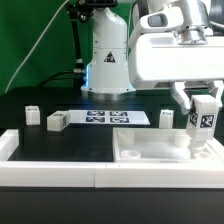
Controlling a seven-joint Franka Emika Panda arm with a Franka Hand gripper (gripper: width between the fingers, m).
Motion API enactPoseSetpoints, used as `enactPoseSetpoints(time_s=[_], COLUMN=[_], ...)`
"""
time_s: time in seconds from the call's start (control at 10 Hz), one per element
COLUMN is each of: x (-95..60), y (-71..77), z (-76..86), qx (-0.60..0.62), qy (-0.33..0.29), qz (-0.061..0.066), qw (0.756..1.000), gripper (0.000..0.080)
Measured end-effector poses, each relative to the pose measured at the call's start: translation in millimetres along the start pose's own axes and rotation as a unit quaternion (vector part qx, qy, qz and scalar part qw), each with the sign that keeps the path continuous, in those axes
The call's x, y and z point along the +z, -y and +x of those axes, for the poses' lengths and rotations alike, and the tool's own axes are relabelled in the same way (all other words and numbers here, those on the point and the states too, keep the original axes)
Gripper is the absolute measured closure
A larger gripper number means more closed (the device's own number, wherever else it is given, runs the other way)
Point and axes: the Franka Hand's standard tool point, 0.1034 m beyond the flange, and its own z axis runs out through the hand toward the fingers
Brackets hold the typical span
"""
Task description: Assemble one leg
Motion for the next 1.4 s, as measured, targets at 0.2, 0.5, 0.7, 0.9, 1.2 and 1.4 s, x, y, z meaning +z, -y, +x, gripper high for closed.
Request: enactPoseSetpoints(time_s=[0.2, 0.5, 0.7, 0.9, 1.2, 1.4], x=[3.8, 7.6, 10.0, 10.6, 11.1, 12.7], y=[5.2, 17.0, 19.2, 19.4, 19.1, 19.6], z=[-4.8, -12.1, -16.7, -16.4, -15.5, -18.8], qx=[-0.002, -0.009, -0.001, -0.001, -0.002, -0.002], qy=[0.003, 0.008, 0.006, -0.003, 0.008, 0.017], qz=[0.003, 0.009, 0.006, 0.005, 0.007, 0.008], qw=[1.0, 1.0, 1.0, 1.0, 1.0, 1.0], gripper=[0.0508, 0.0508, 0.0508, 0.0508, 0.0508, 0.0338])
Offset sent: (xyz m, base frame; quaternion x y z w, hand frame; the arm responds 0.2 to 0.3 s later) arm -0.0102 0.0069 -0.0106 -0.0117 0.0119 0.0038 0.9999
